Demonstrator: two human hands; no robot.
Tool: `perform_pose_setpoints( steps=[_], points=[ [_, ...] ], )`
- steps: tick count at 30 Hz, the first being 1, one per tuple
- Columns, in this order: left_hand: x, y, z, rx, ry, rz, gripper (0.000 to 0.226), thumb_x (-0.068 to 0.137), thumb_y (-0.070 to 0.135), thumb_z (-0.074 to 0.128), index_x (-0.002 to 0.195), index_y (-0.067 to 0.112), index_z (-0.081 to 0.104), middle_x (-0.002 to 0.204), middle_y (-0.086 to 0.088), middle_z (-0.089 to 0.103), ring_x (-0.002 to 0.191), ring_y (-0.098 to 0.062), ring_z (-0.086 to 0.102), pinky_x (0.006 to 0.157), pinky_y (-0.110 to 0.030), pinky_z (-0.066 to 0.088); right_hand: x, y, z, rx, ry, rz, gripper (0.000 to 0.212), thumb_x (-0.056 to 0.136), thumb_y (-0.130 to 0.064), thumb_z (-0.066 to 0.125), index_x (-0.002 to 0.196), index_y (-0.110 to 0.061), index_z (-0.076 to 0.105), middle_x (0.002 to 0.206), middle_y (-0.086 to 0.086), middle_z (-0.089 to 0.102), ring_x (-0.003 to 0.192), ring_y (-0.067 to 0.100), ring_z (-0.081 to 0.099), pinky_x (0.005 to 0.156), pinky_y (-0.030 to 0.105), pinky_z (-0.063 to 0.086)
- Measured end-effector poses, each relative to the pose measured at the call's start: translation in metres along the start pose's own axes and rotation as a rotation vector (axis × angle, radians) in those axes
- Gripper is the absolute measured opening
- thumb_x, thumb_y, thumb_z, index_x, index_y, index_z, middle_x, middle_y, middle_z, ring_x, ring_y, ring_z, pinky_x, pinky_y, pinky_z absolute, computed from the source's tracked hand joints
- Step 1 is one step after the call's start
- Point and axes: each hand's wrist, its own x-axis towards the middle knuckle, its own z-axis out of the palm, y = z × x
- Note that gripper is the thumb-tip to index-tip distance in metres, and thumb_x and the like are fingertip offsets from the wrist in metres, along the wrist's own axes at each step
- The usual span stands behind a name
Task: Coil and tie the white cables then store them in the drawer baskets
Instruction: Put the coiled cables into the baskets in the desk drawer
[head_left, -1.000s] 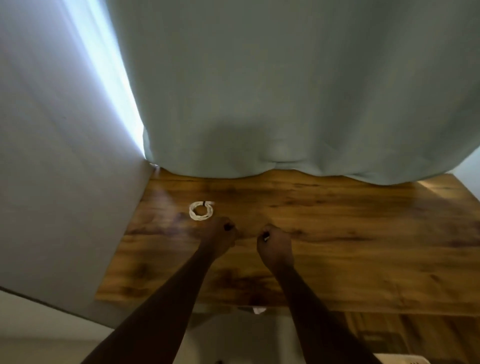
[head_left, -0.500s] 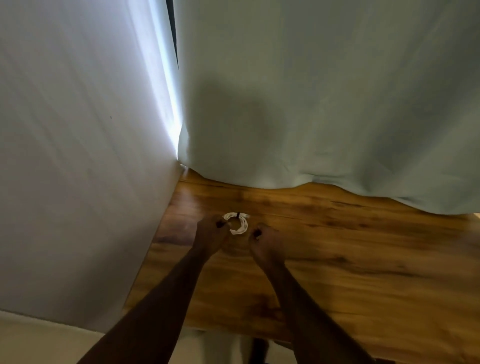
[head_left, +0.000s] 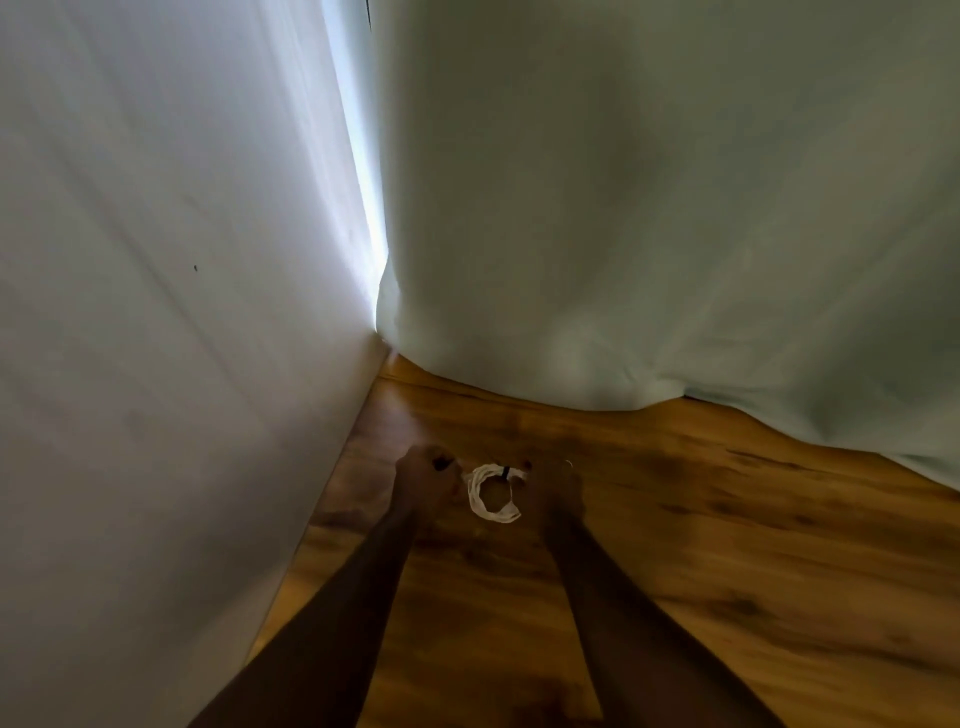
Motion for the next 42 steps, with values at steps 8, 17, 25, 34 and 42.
perform_pose_setpoints(
  steps=[8, 17, 25, 34, 42],
  points=[
    [0.014, -0.006, 0.008, 0.025, -0.026, -0.058, 0.012, 0.089, 0.015, 0.066, 0.08, 0.009, 0.072, 0.068, -0.005, 0.072, 0.059, -0.017, 0.07, 0.059, -0.038, 0.062, 0.026, -0.013, 0.014, 0.015, -0.094, -0.035, 0.03, 0.083, -0.026, 0.071, 0.113, -0.024, 0.068, 0.12, 0.002, 0.07, 0.12, 0.029, 0.058, 0.108, 0.047, 0.041],
    [-0.012, -0.002, -0.002, 0.062, -0.031, 0.028, 0.014, 0.087, 0.017, 0.068, 0.079, 0.007, 0.074, 0.068, -0.001, 0.073, 0.061, -0.012, 0.069, 0.063, -0.036, 0.061, -0.009, -0.013, 0.017, 0.089, 0.008, -0.053, 0.025, 0.094, -0.027, 0.065, 0.115, -0.013, 0.066, 0.115, 0.008, 0.067, 0.105, 0.028, 0.064, 0.087, 0.039, 0.054],
    [-0.067, 0.009, 0.003, 0.035, -0.094, 0.142, 0.015, 0.088, 0.015, 0.067, 0.078, 0.005, 0.072, 0.068, -0.005, 0.072, 0.053, -0.007, 0.068, 0.051, -0.024, 0.056, -0.075, 0.008, -0.006, 0.247, 0.213, -0.005, 0.015, 0.084, -0.017, 0.073, 0.099, -0.016, 0.07, 0.098, 0.001, 0.07, 0.091, 0.019, 0.066, 0.073, 0.033, 0.056],
    [-0.145, 0.007, 0.04, 0.029, -0.244, 0.219, 0.032, 0.088, 0.013, 0.064, 0.056, 0.014, 0.064, 0.052, -0.003, 0.064, 0.047, -0.014, 0.061, 0.05, -0.026, 0.047, -0.171, 0.067, -0.028, 0.34, 0.406, 0.167, 0.022, 0.074, -0.028, 0.081, 0.088, -0.013, 0.072, 0.082, 0.001, 0.071, 0.076, 0.022, 0.067, 0.062, 0.028, 0.046],
    [-0.204, 0.028, 0.077, 0.056, -0.292, 0.318, 0.025, 0.086, 0.014, 0.069, 0.062, 0.011, 0.065, 0.056, 0.0, 0.057, 0.058, -0.009, 0.051, 0.056, -0.024, 0.035, -0.248, 0.127, -0.054, 0.381, 0.533, 0.262, 0.015, 0.076, -0.023, 0.076, 0.09, -0.017, 0.075, 0.088, 0.002, 0.076, 0.087, 0.022, 0.07, 0.077, 0.029, 0.051]
  ],
)
